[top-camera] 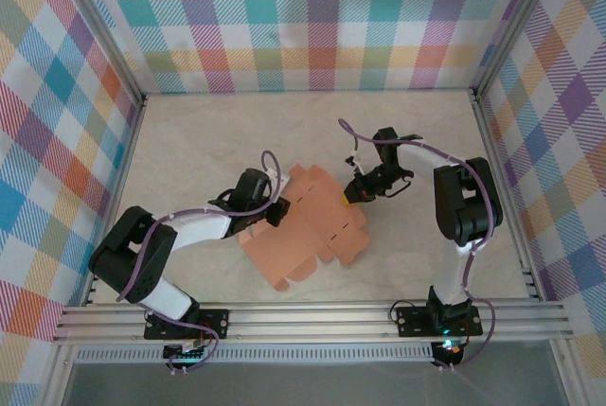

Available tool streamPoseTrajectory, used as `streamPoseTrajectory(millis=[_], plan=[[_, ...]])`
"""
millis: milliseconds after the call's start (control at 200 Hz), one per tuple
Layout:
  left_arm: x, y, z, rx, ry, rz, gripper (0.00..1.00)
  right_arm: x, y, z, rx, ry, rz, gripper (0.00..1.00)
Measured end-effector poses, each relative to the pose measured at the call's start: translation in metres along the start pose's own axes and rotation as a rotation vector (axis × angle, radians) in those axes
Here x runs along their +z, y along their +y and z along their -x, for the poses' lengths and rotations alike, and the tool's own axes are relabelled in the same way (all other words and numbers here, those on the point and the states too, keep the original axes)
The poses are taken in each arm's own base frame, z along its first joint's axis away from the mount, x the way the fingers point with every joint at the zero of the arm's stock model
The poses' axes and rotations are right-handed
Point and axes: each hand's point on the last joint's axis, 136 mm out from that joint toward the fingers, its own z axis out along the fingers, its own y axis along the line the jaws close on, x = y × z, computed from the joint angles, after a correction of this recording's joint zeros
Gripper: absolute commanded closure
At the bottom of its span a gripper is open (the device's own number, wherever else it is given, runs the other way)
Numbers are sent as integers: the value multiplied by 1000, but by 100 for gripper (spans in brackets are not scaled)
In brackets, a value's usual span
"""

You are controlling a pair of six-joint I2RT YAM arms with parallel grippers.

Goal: Fold the paper box

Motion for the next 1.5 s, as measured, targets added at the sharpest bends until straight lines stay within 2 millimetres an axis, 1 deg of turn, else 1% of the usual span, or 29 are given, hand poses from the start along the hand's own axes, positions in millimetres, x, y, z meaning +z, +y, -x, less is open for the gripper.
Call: streamPoseTrajectory(millis=[120,305,420,540,635,755,810,955,1040,1150,1255,1360,1500], plan=[[2,-6,-1,66,-6,25,94,0,-1,-1,12,4,-10,100],[6,-25,-9,219,-6,79,94,0,-5,-6,31,22,-39,100],[11,-32,-11,298,-10,130,94,-2,-6,-5,32,26,-50,100],[22,-41,-23,395,16,188,93,-5,-4,-2,29,23,-54,100],[30,-45,-30,464,35,251,93,-6,-4,-3,35,31,-58,100],[35,-46,-25,519,35,342,95,-8,-7,-3,39,29,-72,100],[36,-46,-22,521,30,362,95,-9,-8,-2,39,27,-74,100],[36,-46,-23,487,31,353,92,-9,-8,-2,40,26,-77,100],[34,-45,-21,421,30,305,91,-9,-8,-2,40,26,-77,100],[30,-40,-13,301,20,219,87,-9,-8,-2,39,25,-76,100],[27,-36,-9,227,19,156,87,-9,-9,2,27,13,-78,100],[27,-40,-16,221,45,120,87,-9,-9,2,25,11,-78,100],[31,-43,-21,260,69,128,86,-9,-9,2,27,13,-78,100]])
